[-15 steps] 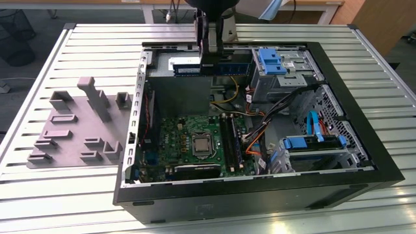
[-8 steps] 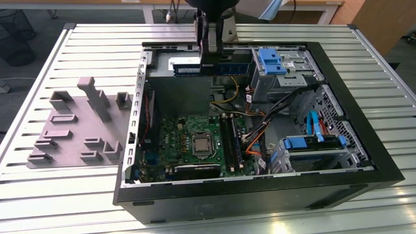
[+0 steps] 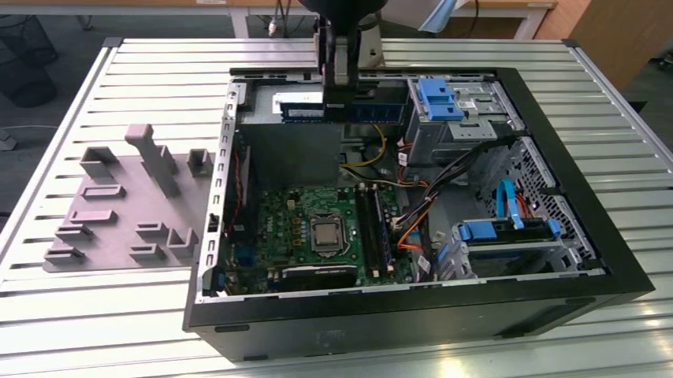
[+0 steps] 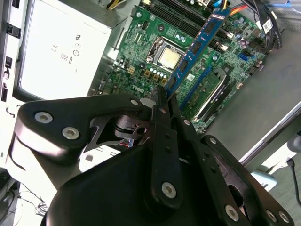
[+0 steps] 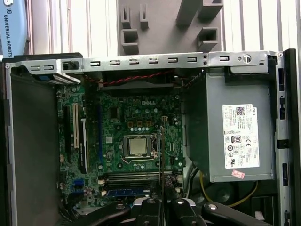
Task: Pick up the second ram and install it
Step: 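Insert the second ram into the second slot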
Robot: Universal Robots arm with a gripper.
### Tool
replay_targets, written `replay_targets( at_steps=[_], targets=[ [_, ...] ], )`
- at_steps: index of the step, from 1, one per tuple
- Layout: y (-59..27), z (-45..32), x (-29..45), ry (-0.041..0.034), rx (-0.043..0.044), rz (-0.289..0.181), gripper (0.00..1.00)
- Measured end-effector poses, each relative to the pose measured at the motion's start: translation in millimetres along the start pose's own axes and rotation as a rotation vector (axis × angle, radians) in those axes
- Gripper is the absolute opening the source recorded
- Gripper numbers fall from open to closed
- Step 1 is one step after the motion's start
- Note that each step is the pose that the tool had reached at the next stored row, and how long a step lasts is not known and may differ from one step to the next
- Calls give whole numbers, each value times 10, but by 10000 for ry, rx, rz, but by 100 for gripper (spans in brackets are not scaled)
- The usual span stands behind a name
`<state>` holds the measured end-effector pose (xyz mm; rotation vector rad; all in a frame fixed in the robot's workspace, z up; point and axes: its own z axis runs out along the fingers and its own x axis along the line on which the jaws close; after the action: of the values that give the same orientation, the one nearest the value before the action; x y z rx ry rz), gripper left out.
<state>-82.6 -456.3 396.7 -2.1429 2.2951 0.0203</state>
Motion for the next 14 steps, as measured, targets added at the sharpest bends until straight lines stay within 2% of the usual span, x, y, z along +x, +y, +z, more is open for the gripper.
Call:
replay_targets(
  at_steps=[9, 14],
  targets=[
    [0, 2, 0, -3, 4, 424, 14],
    [0, 4, 0, -6, 8, 809, 14]
  ],
)
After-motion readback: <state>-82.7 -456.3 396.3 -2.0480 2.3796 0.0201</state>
